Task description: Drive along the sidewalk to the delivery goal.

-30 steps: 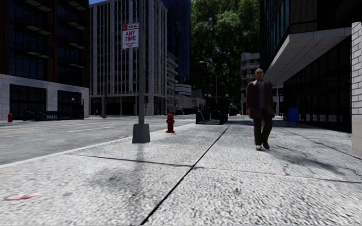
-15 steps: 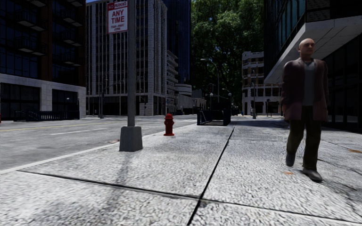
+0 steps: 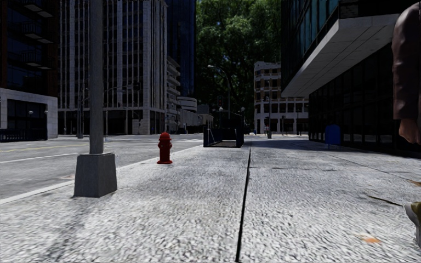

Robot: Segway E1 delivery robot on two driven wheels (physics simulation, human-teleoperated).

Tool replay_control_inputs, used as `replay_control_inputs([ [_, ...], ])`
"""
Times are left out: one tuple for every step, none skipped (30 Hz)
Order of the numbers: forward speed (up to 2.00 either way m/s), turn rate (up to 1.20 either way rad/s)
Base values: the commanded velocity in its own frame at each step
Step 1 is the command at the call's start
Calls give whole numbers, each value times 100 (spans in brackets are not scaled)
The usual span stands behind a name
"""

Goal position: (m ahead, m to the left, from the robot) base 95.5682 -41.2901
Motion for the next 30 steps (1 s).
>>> replay_control_inputs([
  [200,-55],
  [200,-55],
  [200,-55],
  [200,-55],
  [200,-55],
  [200,-55],
  [200,-55],
  [200,-55],
  [200,-55],
  [200,-55],
  [200,-55],
  [200,-55],
  [200,-55],
  [200,-55],
  [200,-55],
  [200,-55],
  [200,-55],
  [200,-55],
  [200,-55],
  [200,-53],
  [200,-47],
  [200,-47],
  [200,-34],
  [200,-10],
  [200,0],
  [200,0],
  [200,0],
  [200,0],
  [200,0],
  [200,0],
])
